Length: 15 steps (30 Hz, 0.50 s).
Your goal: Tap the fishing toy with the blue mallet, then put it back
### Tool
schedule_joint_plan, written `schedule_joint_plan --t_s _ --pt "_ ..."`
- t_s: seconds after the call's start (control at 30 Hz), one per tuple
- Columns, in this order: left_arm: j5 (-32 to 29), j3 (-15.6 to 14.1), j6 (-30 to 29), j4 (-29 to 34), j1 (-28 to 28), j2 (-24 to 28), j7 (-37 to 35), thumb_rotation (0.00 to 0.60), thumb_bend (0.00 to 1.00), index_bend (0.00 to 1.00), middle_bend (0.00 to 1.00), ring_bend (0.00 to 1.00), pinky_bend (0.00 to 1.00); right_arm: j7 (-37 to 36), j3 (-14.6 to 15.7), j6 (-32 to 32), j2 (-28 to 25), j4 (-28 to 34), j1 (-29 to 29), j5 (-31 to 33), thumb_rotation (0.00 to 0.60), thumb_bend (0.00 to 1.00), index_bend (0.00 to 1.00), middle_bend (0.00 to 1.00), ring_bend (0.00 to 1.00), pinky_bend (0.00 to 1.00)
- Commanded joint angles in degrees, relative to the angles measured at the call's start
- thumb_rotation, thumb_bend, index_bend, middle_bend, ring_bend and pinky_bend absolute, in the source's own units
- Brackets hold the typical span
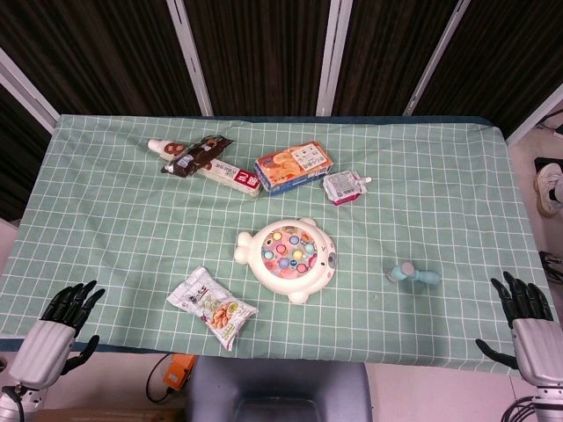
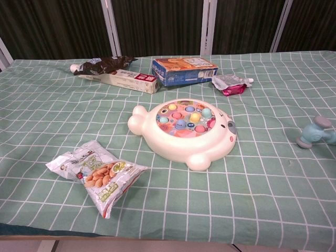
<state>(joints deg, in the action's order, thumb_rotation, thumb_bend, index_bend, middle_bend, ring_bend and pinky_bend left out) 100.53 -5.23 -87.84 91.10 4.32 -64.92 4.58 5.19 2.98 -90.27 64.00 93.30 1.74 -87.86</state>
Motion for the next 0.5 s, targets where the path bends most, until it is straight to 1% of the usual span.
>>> schedule_joint_plan --t_s 0.03,0.17,0.23,0.3,0.4,0.43,0.47,0.5 --pt "-0.3 0.0 0.3 0.1 0.0 0.0 0.2 0.6 0.39 0.0 0.0 0.0 0.11 -1.2 -0.5 0.8 0.1 -0.2 -0.4 0.1 0.6 0.3 0.0 0.0 0.0 0.0" --pt "-0.7 0.0 0.6 0.4 0.0 0.1 0.2 0.6 0.39 0.0 0.0 0.0 0.11 -5.3 -2.1 1.2 1.4 -1.6 -1.4 0.0 0.6 0.3 0.0 0.0 0.0 0.0" --pt "-0.6 0.0 0.4 0.5 0.0 0.3 -0.1 0.6 0.39 0.0 0.0 0.0 0.11 -8.6 -3.1 2.2 2.4 -2.6 -2.3 0.6 0.6 0.3 0.0 0.0 0.0 0.0" --pt "-0.5 -0.1 0.2 0.5 -0.2 0.5 -0.4 0.6 0.39 0.0 0.0 0.0 0.11 -11.4 -4.0 4.2 3.4 -3.5 -3.4 1.7 0.6 0.3 0.03 0.0 0.0 0.0" --pt "-0.7 -0.2 0.0 0.4 -0.3 0.8 -1.0 0.6 0.39 0.0 0.0 0.0 0.11 -13.8 -5.7 8.3 4.9 -4.3 -5.8 3.9 0.6 0.3 0.12 0.0 0.0 0.0" --pt "-0.8 -0.2 -0.1 0.4 -0.4 0.9 -1.1 0.6 0.39 0.0 0.0 0.0 0.11 -13.8 -6.4 9.6 5.4 -4.5 -6.7 4.7 0.6 0.3 0.15 0.0 0.0 0.0" --pt "-0.7 -0.3 -0.3 0.4 -0.5 1.0 -1.4 0.6 0.39 0.0 0.0 0.0 0.11 -12.9 -7.4 11.2 6.3 -5.0 -7.9 6.0 0.6 0.31 0.21 0.0 0.0 0.0" --pt "-0.7 -0.3 -0.4 0.4 -0.5 1.1 -1.6 0.6 0.39 0.0 0.0 0.0 0.11 -11.4 -8.0 12.8 6.9 -5.4 -8.8 7.1 0.6 0.31 0.24 0.0 0.0 0.0"
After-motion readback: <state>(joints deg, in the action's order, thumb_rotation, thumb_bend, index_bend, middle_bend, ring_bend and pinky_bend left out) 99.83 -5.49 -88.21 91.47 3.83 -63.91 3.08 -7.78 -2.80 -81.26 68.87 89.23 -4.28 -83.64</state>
